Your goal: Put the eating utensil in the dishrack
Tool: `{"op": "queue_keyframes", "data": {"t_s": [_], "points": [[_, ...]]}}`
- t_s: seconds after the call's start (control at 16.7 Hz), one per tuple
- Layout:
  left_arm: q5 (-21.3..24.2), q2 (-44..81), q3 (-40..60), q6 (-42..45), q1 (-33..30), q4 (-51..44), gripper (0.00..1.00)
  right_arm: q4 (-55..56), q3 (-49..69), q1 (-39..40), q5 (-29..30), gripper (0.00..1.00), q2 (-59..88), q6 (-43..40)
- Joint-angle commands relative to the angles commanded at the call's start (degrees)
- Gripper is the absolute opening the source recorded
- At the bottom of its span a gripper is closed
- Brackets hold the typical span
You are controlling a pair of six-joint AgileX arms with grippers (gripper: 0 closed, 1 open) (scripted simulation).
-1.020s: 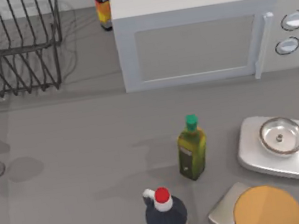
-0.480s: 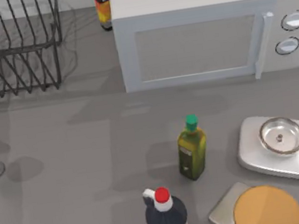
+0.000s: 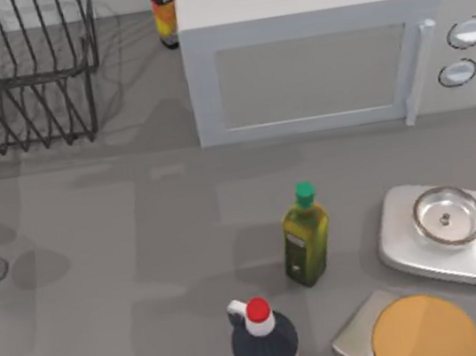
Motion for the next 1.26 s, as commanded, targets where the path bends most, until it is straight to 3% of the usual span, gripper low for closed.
{"op": "queue_keyframes", "data": {"t_s": [0.12, 0.9, 1.26], "points": [[0.00, 0.00, 0.00, 0.00, 0.00, 0.00, 0.00, 0.00, 0.00, 0.00, 0.00, 1.00, 0.00, 0.00], [0.00, 0.00, 0.00, 0.00, 0.00, 0.00, 0.98, 0.00, 0.00, 0.00, 0.00, 1.00, 0.00, 0.00], [0.00, 0.00, 0.00, 0.00, 0.00, 0.00, 1.00, 0.00, 0.00, 0.00, 0.00, 1.00, 0.00, 0.00]]}}
